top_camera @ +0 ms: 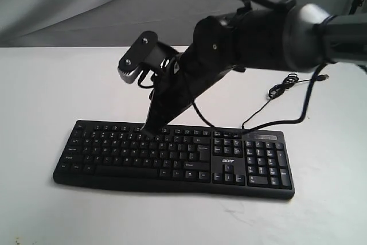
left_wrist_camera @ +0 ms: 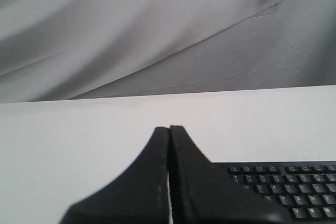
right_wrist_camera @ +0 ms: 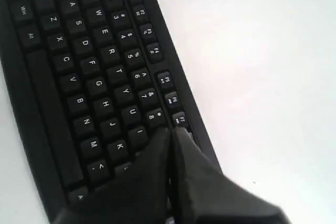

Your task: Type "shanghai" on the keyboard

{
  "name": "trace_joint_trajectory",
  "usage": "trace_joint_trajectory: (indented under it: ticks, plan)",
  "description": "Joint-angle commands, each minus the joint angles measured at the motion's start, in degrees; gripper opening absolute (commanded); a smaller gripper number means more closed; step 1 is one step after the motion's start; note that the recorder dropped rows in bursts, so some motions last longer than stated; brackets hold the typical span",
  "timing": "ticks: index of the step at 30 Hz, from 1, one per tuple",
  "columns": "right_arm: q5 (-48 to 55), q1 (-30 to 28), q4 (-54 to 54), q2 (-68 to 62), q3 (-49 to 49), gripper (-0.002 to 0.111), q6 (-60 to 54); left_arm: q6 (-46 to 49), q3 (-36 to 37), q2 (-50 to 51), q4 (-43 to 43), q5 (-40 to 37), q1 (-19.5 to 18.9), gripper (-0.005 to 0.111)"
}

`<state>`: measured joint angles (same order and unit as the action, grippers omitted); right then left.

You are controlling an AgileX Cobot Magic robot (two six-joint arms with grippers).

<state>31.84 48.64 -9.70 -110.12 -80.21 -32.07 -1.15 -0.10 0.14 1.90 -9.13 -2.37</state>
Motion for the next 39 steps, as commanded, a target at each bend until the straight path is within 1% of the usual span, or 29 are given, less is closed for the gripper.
trace_joint_trajectory:
  ticks: [1, 3, 9, 17, 19, 21, 24, 26, 30, 35, 39]
  plan:
    - [5.93, -0.11, 5.55, 7.85, 0.1, 0.0, 5.07, -0.15, 0.1, -0.14, 0.0, 0.34, 0.37, 0.0]
    - [7.87, -0.11, 6.57, 11.63, 0.1, 0.0, 7.22, -0.15, 0.1, -0.14, 0.0, 0.34, 0.37, 0.0]
    - [6.32, -0.11, 6.11, 18.31, 0.1, 0.0, 7.02, -0.15, 0.1, -0.14, 0.0, 0.34, 0.37, 0.0]
    - [5.17, -0.11, 6.11, 20.03, 0.1, 0.0, 7.02, -0.15, 0.1, -0.14, 0.0, 0.34, 0.37, 0.0]
    - [2.12, -0.11, 5.69, 19.91, 0.1, 0.0, 8.43, -0.15, 0.1, -0.14, 0.0, 0.34, 0.37, 0.0]
    - [-1.81, -0.26, 5.55, 19.91, 0.1, 0.0, 14.28, -0.15, 0.1, -0.14, 0.0, 0.34, 0.37, 0.0]
    - [-4.22, -2.98, 5.89, 20.75, 0.1, 0.0, 25.84, -0.15, 0.1, -0.14, 0.0, 0.34, 0.37, 0.0]
    - [-4.22, -4.45, 6.19, 21.82, 0.1, 0.0, 30.12, -0.15, 0.1, -0.14, 0.0, 0.34, 0.37, 0.0]
    - [-4.65, -7.67, 10.65, 27.55, 2.37, 0.0, 38.53, -0.15, 0.1, -0.14, 0.0, 0.34, 0.37, 0.0]
    - [-6.96, -13.87, 12.5, 38.12, 9.97, 0.0, 42.27, -0.15, 0.1, -0.14, 0.0, 0.34, 0.37, 0.0]
    - [-11.34, -21.76, 12.5, 48.07, 20.26, 0.0, 42.86, -0.15, 0.1, -0.14, 0.0, 0.34, 0.37, 0.0]
